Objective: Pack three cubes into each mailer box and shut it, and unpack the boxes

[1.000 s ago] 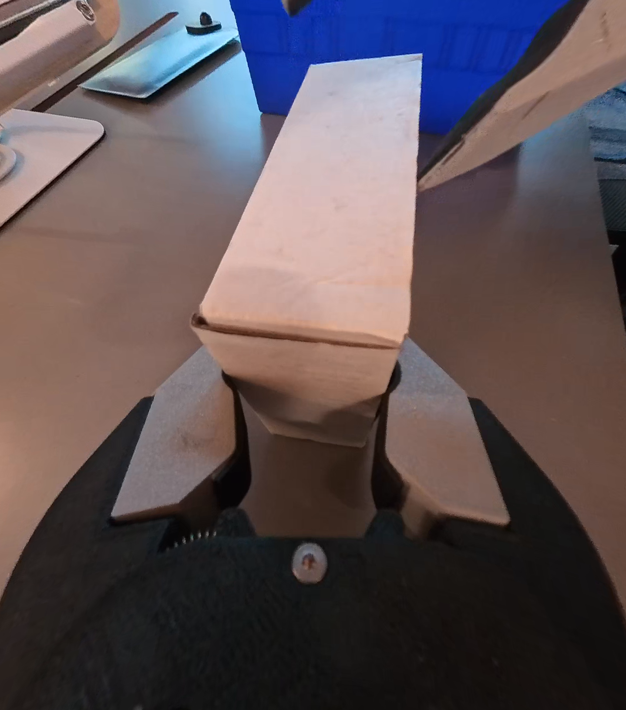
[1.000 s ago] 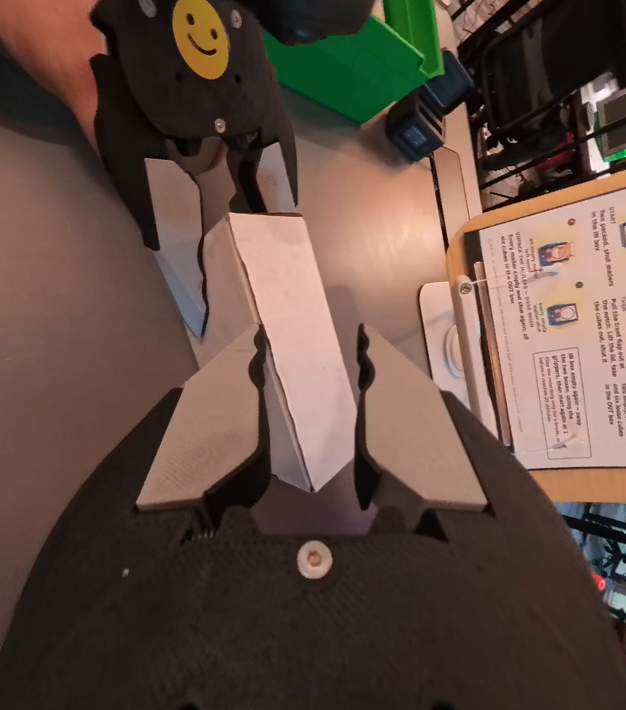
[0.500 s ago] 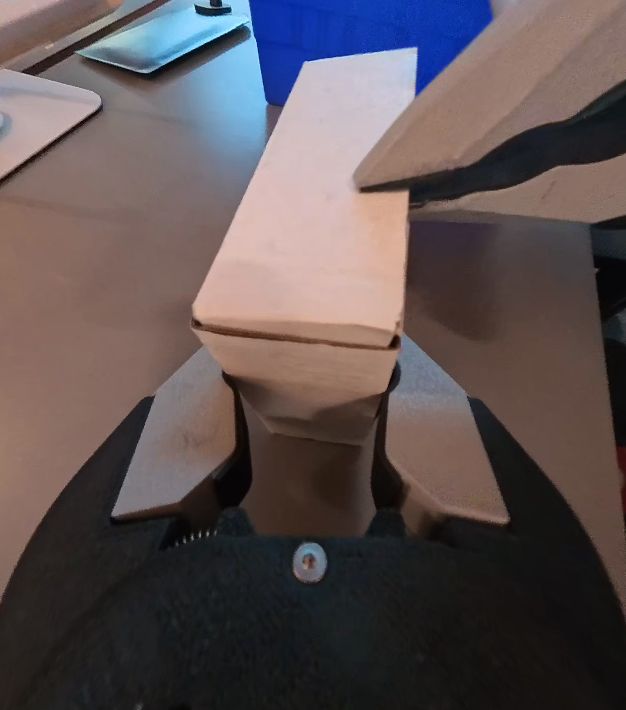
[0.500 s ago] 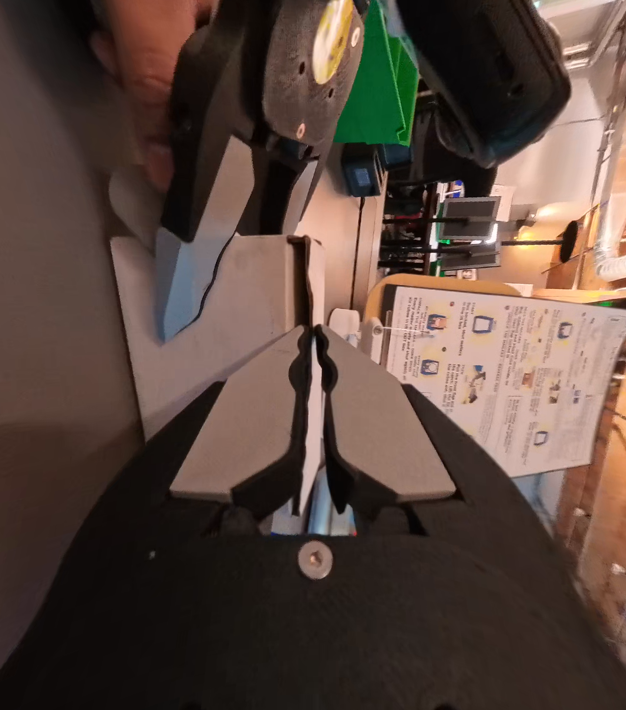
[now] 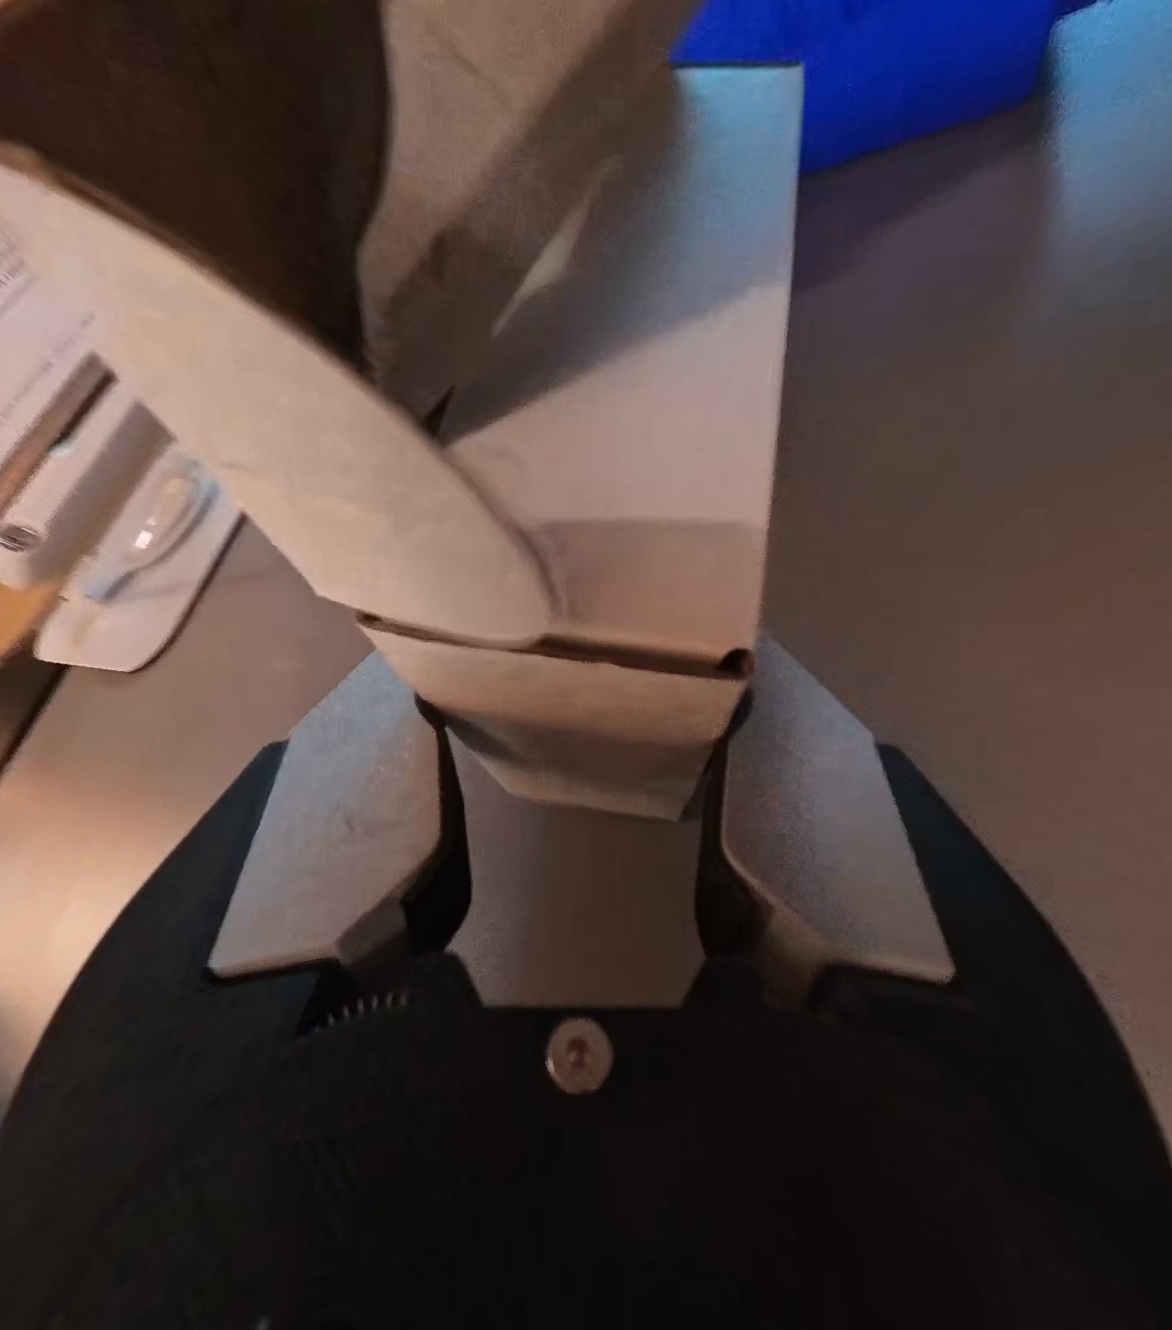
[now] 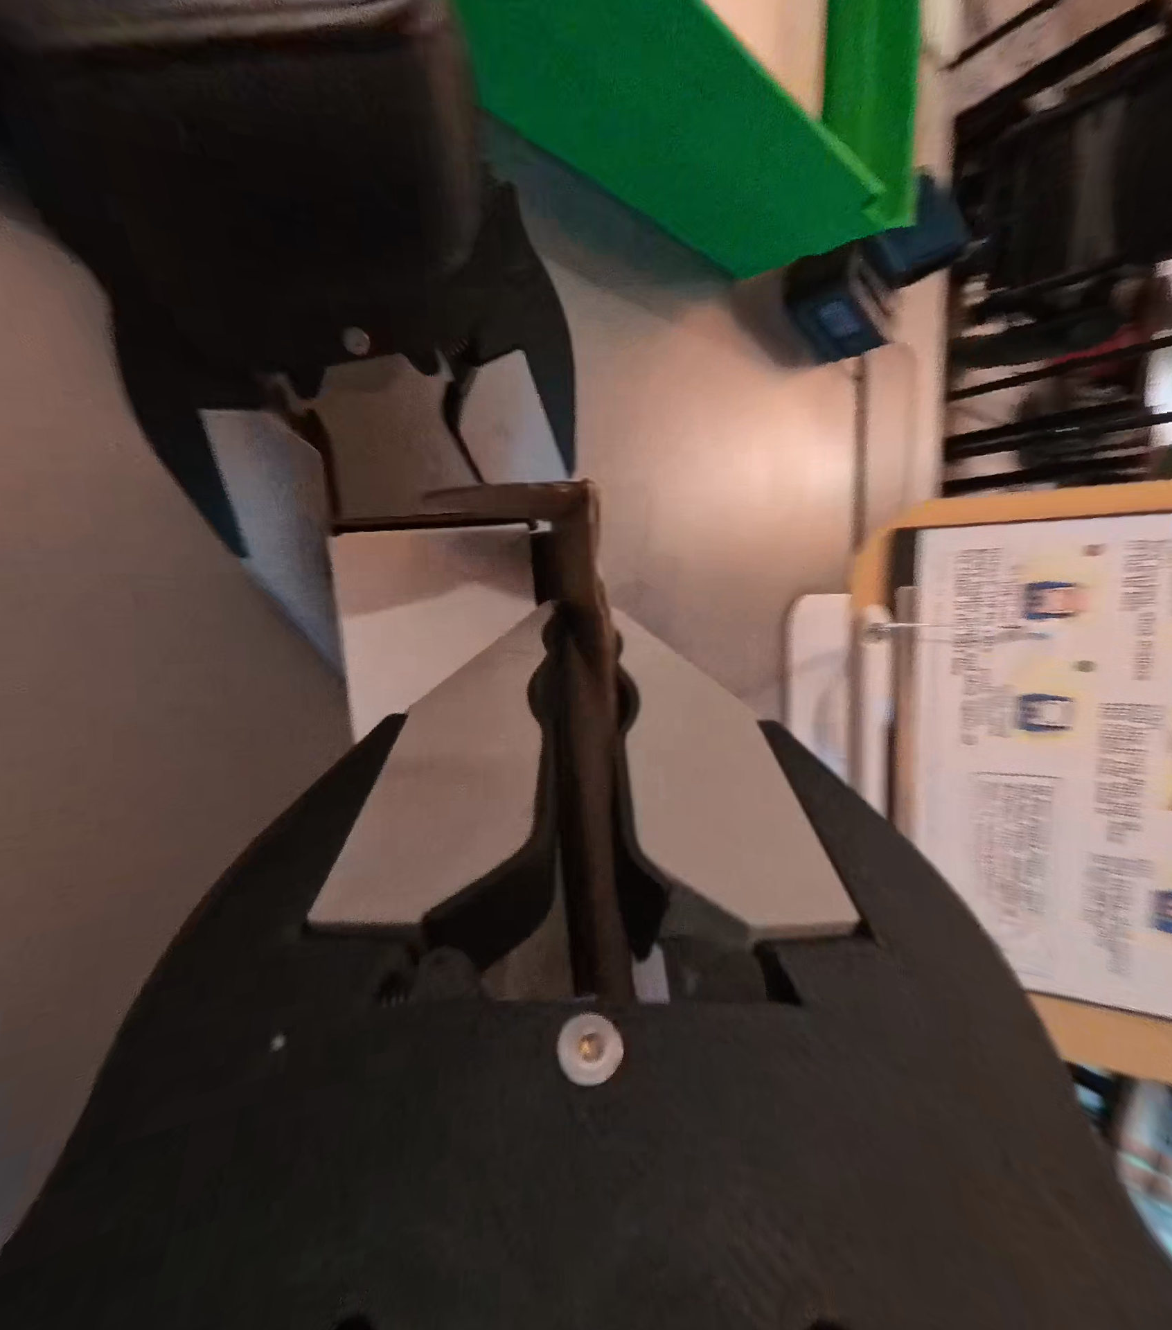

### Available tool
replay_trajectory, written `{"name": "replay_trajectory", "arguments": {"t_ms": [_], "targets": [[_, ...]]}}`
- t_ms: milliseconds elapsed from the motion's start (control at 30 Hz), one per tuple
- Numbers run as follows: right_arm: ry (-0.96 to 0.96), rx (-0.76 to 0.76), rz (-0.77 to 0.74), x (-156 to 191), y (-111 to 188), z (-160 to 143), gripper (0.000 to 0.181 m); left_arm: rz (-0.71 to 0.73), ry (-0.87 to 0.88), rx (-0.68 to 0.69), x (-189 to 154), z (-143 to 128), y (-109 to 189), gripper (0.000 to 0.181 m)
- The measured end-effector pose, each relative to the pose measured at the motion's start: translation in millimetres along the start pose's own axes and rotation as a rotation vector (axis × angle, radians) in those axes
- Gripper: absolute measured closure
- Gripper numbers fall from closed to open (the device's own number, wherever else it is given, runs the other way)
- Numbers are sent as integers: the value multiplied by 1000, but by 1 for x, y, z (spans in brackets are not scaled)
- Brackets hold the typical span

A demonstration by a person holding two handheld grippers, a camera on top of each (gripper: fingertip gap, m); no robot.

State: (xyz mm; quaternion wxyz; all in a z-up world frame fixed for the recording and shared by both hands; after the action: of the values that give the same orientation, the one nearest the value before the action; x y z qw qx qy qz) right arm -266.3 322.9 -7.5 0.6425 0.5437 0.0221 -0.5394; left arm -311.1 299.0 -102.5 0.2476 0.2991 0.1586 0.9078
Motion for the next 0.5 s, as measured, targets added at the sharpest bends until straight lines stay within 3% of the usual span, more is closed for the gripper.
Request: {"name": "replay_trajectory", "arguments": {"t_ms": [167, 300, 500], "targets": [[-114, -18, 129, -5, 6, 0, 170, 133, -178, 26, 4, -1, 0, 105], [-227, -42, 140, -19, 7, -9, 154, 152, -183, 51, 5, -5, -1, 104], [-312, -71, 151, -20, 20, -32, 159, 164, -191, 36, 4, -5, 0, 104]]}}
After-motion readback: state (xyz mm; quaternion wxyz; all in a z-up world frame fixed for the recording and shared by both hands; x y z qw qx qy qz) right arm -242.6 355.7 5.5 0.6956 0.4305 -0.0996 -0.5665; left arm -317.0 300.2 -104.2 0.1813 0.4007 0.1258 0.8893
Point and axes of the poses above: each gripper's, where its closed fingertips meet, y back along the fingers, z out of its top, x = y × z across the jaws, the point moved 6 cm from there along y, back along the fingers, and after that the axes turned 4 degrees about -y, right-handed, at the moved point
